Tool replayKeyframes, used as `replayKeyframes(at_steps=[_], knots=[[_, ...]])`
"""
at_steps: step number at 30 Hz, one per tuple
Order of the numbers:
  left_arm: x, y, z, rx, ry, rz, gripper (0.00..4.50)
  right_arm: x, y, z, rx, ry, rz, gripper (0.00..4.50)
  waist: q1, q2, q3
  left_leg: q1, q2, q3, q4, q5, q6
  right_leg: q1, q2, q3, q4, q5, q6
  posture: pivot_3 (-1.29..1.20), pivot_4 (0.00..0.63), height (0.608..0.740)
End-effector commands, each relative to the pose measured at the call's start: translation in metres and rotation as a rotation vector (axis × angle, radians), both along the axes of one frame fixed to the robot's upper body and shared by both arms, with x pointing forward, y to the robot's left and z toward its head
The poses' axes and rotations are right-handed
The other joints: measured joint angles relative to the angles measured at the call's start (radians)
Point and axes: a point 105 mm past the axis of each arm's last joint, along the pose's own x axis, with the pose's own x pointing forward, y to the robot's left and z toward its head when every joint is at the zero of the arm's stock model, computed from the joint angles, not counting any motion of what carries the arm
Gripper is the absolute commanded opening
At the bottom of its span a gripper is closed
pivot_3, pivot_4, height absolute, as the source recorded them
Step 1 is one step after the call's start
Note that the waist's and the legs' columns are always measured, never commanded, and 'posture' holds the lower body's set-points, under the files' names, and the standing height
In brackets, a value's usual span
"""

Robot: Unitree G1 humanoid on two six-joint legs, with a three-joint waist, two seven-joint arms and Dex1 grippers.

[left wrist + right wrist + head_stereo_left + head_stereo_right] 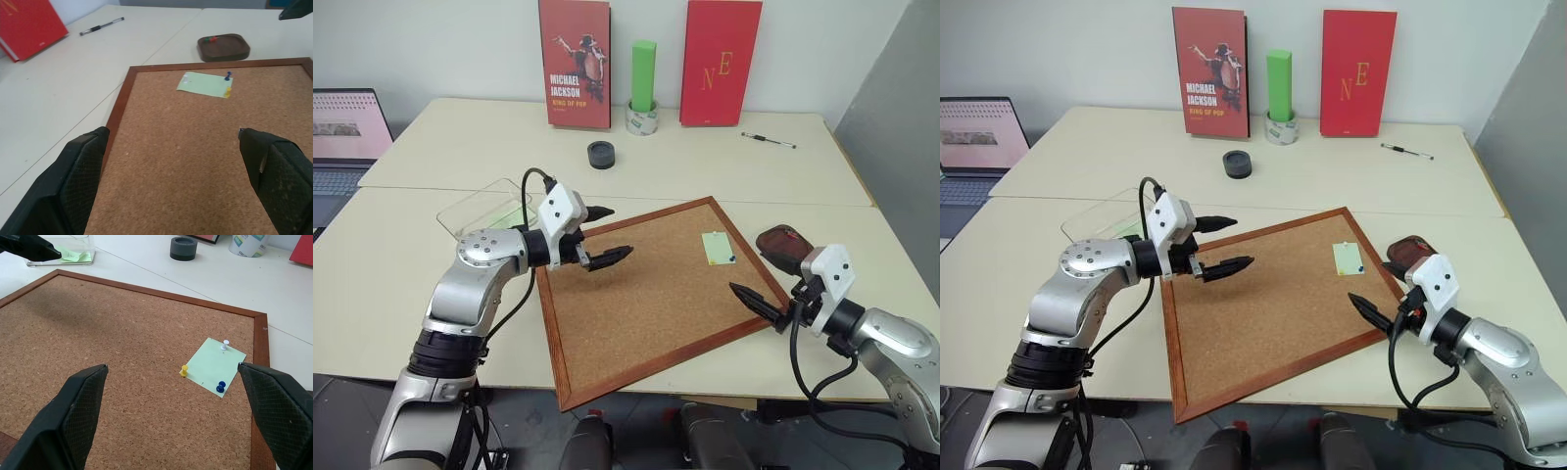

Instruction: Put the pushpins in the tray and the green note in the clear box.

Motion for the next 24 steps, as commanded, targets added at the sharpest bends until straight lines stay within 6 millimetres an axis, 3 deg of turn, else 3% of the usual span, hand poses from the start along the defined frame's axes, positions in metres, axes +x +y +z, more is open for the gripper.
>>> replayKeyframes(at_steps=[1, 6, 11, 18, 24], knots=[[0.001, -0.011, -0.008, 0.037, -0.032, -0.056, 3.55, 0.004, 0.012, 0.011, 0.029, -0.044, -0.016, 4.50, 0.000, 0.000, 0.000, 0.000, 0.000, 0.000, 0.000, 0.000, 0.000, 0.000, 0.000, 0.000, 0.000, 0.000, 0.000, 0.00, 0.150, 0.740], [0.011, -0.024, -0.029, 0.054, -0.024, -0.076, 2.56, 0.034, 0.007, 0.007, 0.038, -0.022, -0.165, 4.50, 0.000, 0.000, 0.000, 0.000, 0.000, 0.000, 0.002, 0.000, 0.000, 0.000, 0.000, 0.000, 0.000, 0.000, -0.001, 0.00, 0.150, 0.740], [0.015, -0.030, -0.046, 0.057, 0.000, -0.088, 1.42, 0.054, 0.014, 0.004, 0.046, 0.004, -0.191, 4.50, -0.001, 0.000, 0.000, -0.001, 0.000, 0.000, 0.001, 0.000, 0.000, 0.000, 0.000, 0.001, 0.001, 0.001, 0.001, 0.00, 0.150, 0.740], [0.024, -0.037, -0.071, 0.098, 0.030, -0.071, 0.19, 0.088, 0.023, -0.002, 0.012, -0.001, -0.227, 4.50, -0.001, 0.000, 0.000, -0.005, -0.001, 0.000, 0.002, 0.000, 0.000, -0.005, 0.000, 0.000, 0.003, 0.001, 0.001, 0.00, 0.150, 0.740], [0.024, -0.035, -0.086, 0.135, 0.048, -0.074, 0.19, 0.115, 0.025, -0.010, 0.008, 0.007, -0.266, 4.50, -0.001, 0.001, -0.001, -0.004, -0.001, 0.000, 0.002, 0.000, 0.000, -0.004, 0.000, 0.000, 0.004, 0.001, 0.001, 0.00, 0.150, 0.740]])
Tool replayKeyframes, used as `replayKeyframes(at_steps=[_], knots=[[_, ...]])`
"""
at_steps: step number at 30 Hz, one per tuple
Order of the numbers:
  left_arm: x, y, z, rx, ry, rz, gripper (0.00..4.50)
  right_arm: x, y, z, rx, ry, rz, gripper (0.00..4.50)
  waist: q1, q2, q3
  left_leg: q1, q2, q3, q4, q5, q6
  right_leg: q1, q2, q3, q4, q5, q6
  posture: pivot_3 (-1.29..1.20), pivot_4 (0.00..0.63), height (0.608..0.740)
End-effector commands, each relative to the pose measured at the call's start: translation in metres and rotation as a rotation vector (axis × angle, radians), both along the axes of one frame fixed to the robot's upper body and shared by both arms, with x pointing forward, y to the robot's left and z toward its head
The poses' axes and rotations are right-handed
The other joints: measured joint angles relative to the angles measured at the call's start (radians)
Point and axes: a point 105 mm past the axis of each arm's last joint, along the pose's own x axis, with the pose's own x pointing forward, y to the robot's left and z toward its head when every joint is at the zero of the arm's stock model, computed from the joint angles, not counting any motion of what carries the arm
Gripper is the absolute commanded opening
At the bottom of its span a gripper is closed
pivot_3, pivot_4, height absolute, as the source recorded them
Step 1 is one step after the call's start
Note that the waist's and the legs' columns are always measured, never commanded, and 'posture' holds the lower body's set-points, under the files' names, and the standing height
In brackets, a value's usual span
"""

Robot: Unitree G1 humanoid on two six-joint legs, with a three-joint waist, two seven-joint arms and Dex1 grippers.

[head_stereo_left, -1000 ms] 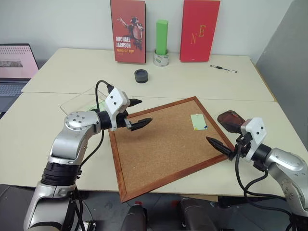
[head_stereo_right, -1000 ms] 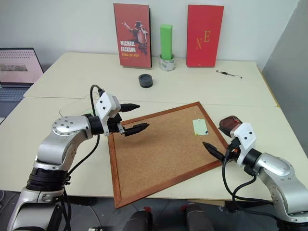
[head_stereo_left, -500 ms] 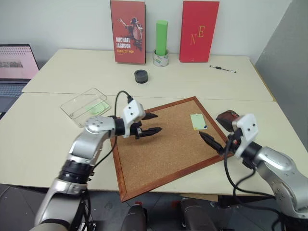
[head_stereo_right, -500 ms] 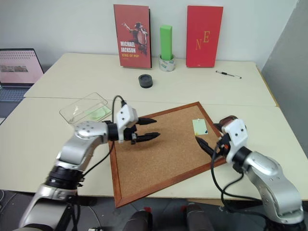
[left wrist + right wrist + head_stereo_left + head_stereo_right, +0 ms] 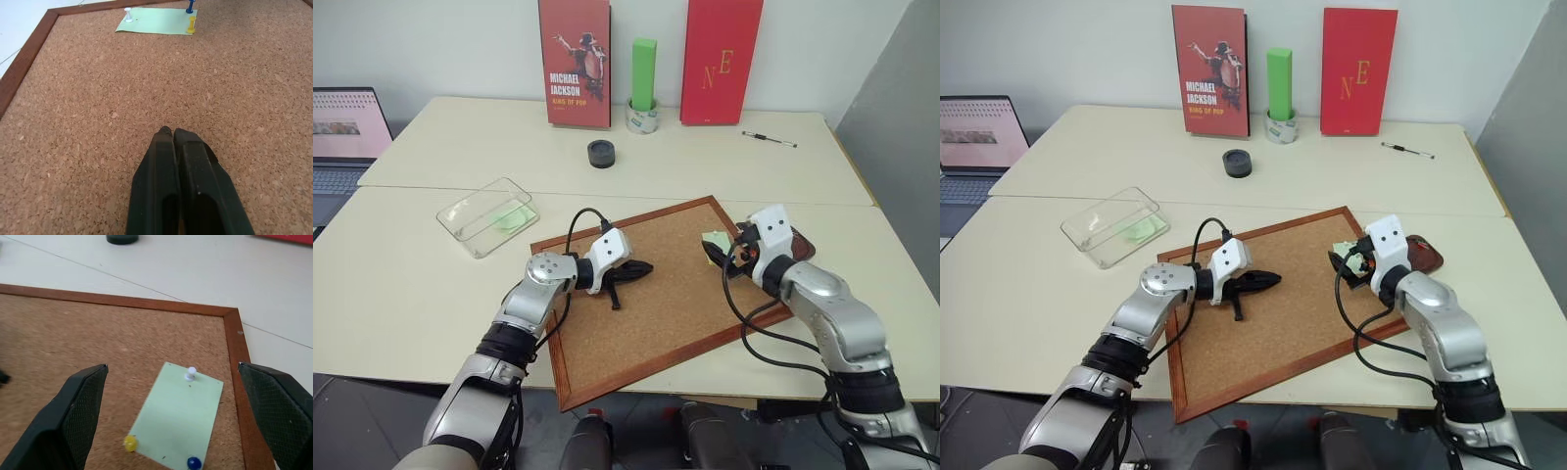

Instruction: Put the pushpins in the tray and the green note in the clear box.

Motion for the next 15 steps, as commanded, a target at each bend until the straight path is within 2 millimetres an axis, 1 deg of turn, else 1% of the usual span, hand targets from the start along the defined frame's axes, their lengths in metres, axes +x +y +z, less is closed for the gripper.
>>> replayKeyframes(at_steps=[1, 4, 9, 10, 11, 15], knots=[[-0.001, 0.002, -0.010, 0.037, 0.013, -0.003, 0.19, 0.014, 0.001, 0.008, -0.006, -0.055, -0.013, 4.50, 0.000, 0.000, 0.000, 0.000, 0.000, 0.000, 0.000, 0.000, 0.000, 0.000, 0.000, 0.000, 0.000, 0.000, 0.000, 0.00, 0.150, 0.740], [-0.004, 0.003, -0.013, 0.046, 0.013, -0.011, 0.19, 0.022, 0.001, 0.004, -0.011, -0.053, -0.018, 4.50, 0.000, 0.001, -0.001, 0.001, 0.000, 0.000, 0.000, 0.000, 0.000, 0.000, 0.000, 0.000, 0.001, 0.000, 0.000, 0.00, 0.150, 0.740], [-0.007, 0.004, -0.016, 0.051, 0.016, -0.014, 0.19, 0.027, 0.001, 0.002, -0.020, -0.061, -0.020, 4.50, -0.001, 0.001, -0.001, 0.001, 0.000, 0.000, 0.000, 0.000, 0.000, 0.000, 0.000, 0.000, 0.001, 0.000, 0.000, 0.00, 0.150, 0.740], [-0.008, 0.004, -0.016, 0.051, 0.016, -0.014, 0.10, 0.028, 0.001, 0.001, -0.020, -0.063, -0.021, 4.16, -0.001, 0.001, -0.001, 0.001, 0.000, 0.000, 0.000, 0.000, 0.000, 0.000, 0.000, 0.000, 0.001, 0.000, 0.000, 0.00, 0.150, 0.740], [-0.009, 0.004, -0.016, 0.052, 0.016, -0.014, 0.10, 0.029, 0.000, 0.001, -0.023, -0.065, -0.024, 4.09, -0.001, 0.002, -0.001, 0.001, 0.000, 0.000, 0.000, 0.000, 0.000, 0.000, 0.000, 0.000, 0.001, 0.000, 0.000, 0.00, 0.150, 0.740], [-0.012, 0.007, -0.017, 0.056, 0.016, -0.010, 0.10, 0.032, 0.002, -0.002, -0.029, -0.067, -0.018, 3.18, -0.001, 0.002, -0.001, 0.001, 0.000, 0.000, 0.000, 0.000, 0.000, 0.000, 0.000, 0.000, 0.001, 0.000, 0.000, 0.00, 0.150, 0.740]])
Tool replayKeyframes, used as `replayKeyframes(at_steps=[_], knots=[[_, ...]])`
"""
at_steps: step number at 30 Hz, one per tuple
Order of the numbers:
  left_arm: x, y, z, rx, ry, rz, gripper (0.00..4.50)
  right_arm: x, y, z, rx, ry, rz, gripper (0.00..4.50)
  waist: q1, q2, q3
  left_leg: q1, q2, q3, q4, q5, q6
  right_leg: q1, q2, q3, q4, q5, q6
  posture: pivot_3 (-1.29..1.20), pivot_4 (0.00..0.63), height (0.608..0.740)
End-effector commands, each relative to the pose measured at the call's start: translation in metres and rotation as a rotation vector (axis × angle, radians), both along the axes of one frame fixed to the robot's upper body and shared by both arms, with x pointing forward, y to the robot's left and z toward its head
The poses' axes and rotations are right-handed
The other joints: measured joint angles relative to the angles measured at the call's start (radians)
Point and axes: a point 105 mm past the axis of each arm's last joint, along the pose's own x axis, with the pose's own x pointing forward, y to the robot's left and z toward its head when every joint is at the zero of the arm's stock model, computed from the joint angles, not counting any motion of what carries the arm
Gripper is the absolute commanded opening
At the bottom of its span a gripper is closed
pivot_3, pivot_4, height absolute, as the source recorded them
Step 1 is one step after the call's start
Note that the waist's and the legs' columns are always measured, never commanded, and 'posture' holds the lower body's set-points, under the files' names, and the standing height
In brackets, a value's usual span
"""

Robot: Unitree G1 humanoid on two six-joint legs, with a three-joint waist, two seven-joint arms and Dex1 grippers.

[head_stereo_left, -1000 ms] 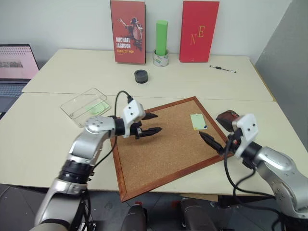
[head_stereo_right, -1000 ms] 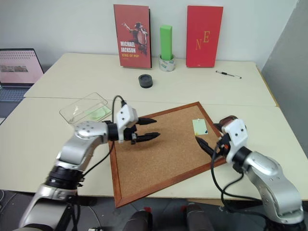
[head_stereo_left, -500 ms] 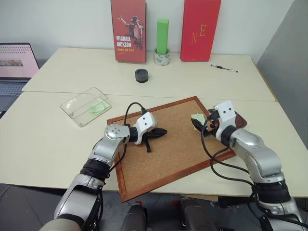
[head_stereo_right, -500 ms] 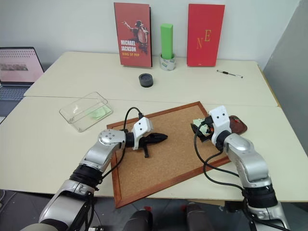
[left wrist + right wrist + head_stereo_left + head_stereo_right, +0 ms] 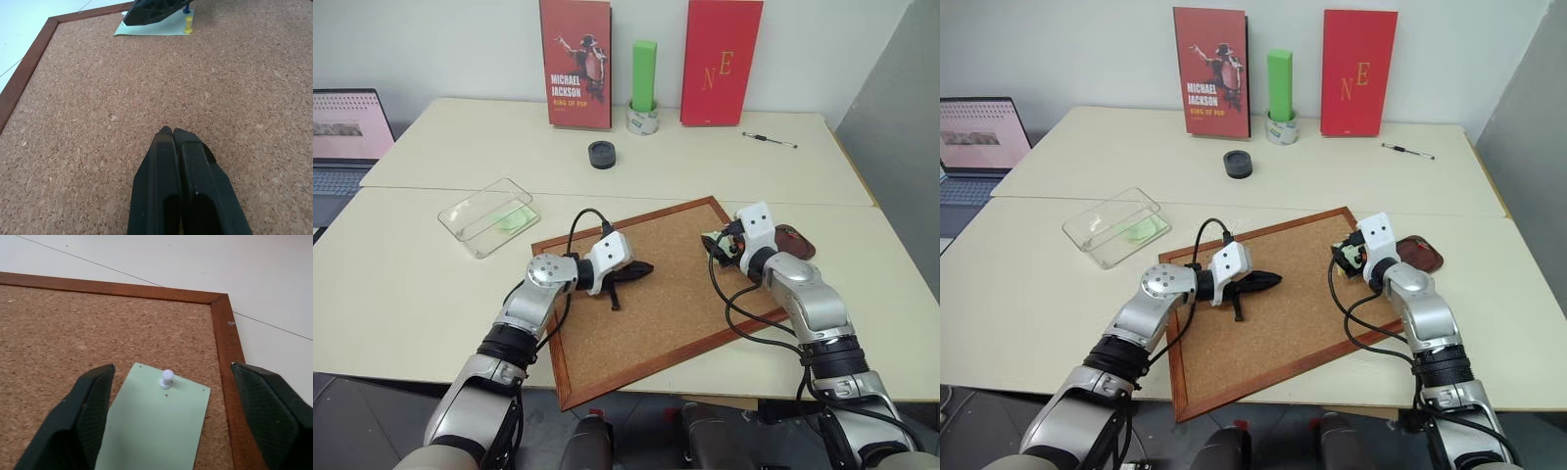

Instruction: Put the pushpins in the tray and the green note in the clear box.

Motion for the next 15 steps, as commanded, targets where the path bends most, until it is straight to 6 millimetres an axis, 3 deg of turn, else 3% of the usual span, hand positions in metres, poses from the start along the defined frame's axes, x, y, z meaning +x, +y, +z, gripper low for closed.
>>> replayKeyframes(at_steps=[1, 15], knots=[[-0.008, 0.005, -0.014, 0.049, 0.038, 0.000, 0.10, 0.004, 0.006, 0.015, 0.001, -0.064, 0.024, 2.98, -0.001, 0.000, 0.000, 0.000, 0.000, 0.000, 0.000, 0.000, 0.000, 0.000, 0.000, 0.000, 0.000, 0.000, 0.000, 0.00, 0.150, 0.740], [-0.009, 0.007, -0.017, 0.068, 0.043, 0.014, 0.10, 0.009, 0.017, 0.013, -0.030, -0.058, 0.047, 0.05, -0.003, 0.001, 0.000, 0.000, 0.000, 0.000, 0.000, 0.000, 0.000, 0.000, 0.000, 0.000, 0.000, 0.000, 0.000, 0.00, 0.150, 0.740]])
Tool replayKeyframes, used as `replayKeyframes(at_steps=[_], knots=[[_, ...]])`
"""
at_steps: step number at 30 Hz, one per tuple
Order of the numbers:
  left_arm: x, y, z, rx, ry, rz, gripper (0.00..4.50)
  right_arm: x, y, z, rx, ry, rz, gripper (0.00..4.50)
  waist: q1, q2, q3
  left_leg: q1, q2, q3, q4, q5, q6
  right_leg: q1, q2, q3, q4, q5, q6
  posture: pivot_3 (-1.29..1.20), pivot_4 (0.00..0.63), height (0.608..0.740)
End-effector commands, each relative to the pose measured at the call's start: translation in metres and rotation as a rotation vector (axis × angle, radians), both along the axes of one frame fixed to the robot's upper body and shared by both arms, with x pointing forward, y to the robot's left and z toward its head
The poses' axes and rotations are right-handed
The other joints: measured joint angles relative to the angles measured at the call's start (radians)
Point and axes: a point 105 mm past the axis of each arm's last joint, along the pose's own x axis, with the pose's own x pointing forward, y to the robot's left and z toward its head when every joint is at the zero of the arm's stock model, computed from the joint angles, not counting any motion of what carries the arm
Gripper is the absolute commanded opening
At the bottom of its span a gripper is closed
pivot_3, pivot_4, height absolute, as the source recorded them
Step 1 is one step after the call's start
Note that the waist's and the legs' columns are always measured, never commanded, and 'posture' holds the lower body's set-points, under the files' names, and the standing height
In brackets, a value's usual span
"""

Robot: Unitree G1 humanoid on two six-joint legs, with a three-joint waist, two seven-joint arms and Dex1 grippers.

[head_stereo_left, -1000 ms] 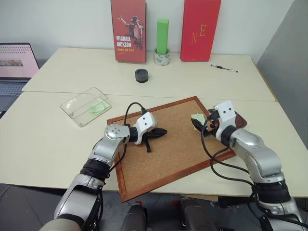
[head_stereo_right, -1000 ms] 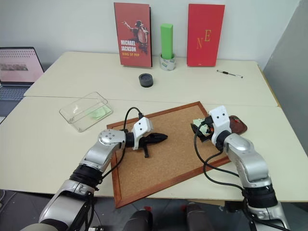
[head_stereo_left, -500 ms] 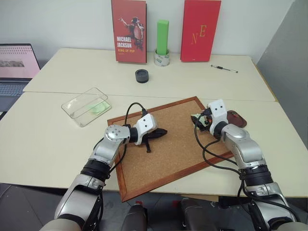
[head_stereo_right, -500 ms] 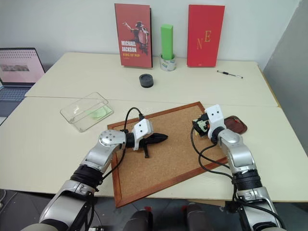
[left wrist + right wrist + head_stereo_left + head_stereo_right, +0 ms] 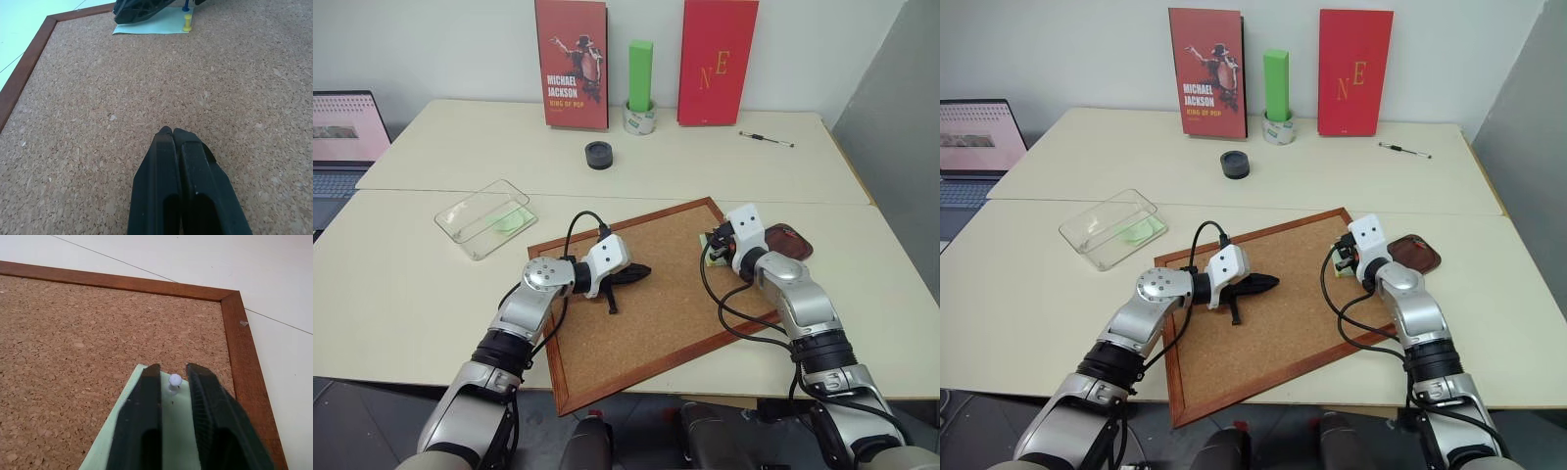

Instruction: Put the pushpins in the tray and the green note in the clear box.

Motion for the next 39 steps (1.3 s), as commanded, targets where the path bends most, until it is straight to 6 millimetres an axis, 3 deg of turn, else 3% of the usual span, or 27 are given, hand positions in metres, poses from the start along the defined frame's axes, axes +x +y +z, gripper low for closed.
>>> replayKeyframes(at_steps=[1, 18, 23, 28, 33, 36, 39], knots=[[-0.004, 0.005, -0.017, 0.060, 0.043, 0.007, 0.10, 0.004, 0.006, 0.021, -0.002, -0.076, 0.018, 0.05, 0.000, 0.000, 0.000, 0.000, 0.000, 0.000, 0.000, 0.000, 0.000, 0.000, 0.000, 0.000, 0.000, 0.000, 0.000, 0.00, 0.150, 0.740], [-0.003, 0.003, -0.027, 0.105, 0.043, 0.005, 0.10, -0.013, 0.005, 0.061, 0.060, -0.189, -0.008, 0.05, 0.000, 0.002, -0.001, 0.006, 0.000, 0.000, 0.000, 0.000, 0.000, 0.005, 0.000, 0.000, 0.000, 0.000, 0.000, 0.00, 0.150, 0.740], [-0.004, 0.001, -0.027, 0.103, 0.043, 0.000, 0.10, -0.019, -0.005, 0.072, 0.045, -0.224, -0.050, 0.05, 0.000, 0.002, -0.001, 0.011, 0.000, 0.000, 0.000, 0.000, 0.000, 0.010, 0.000, 0.000, 0.000, 0.000, 0.000, 0.00, 0.150, 0.740], [-0.003, 0.002, -0.028, 0.106, 0.043, 0.000, 0.10, -0.032, -0.048, 0.080, -0.021, -0.283, -0.162, 0.05, 0.002, 0.002, -0.001, 0.011, 0.000, 0.000, -0.001, 0.000, 0.000, 0.010, 0.000, 0.000, -0.001, 0.000, 0.000, 0.00, 0.150, 0.740], [-0.002, 0.002, -0.028, 0.105, 0.039, 0.002, 0.10, -0.046, -0.102, 0.051, -0.233, -0.223, -0.300, 0.05, 0.003, 0.002, -0.002, 0.011, 0.000, 0.000, -0.001, 0.000, 0.000, 0.011, 0.000, 0.000, -0.003, -0.001, 0.000, 0.00, 0.150, 0.740], [-0.001, 0.002, -0.027, 0.105, 0.033, 0.001, 0.10, -0.050, -0.115, 0.038, -0.375, -0.214, -0.307, 0.05, 0.002, 0.004, -0.002, 0.011, 0.000, 0.000, -0.001, 0.000, 0.000, 0.011, 0.000, 0.001, -0.002, -0.001, -0.001, 0.00, 0.150, 0.740], [0.000, 0.003, -0.026, 0.104, 0.027, 0.004, 0.10, -0.048, -0.116, 0.030, -0.392, -0.200, -0.293, 0.05, -0.003, 0.004, -0.003, 0.013, 0.000, 0.001, -0.001, 0.000, 0.000, 0.011, 0.000, 0.002, -0.002, -0.003, -0.004, 0.00, 0.150, 0.740]])
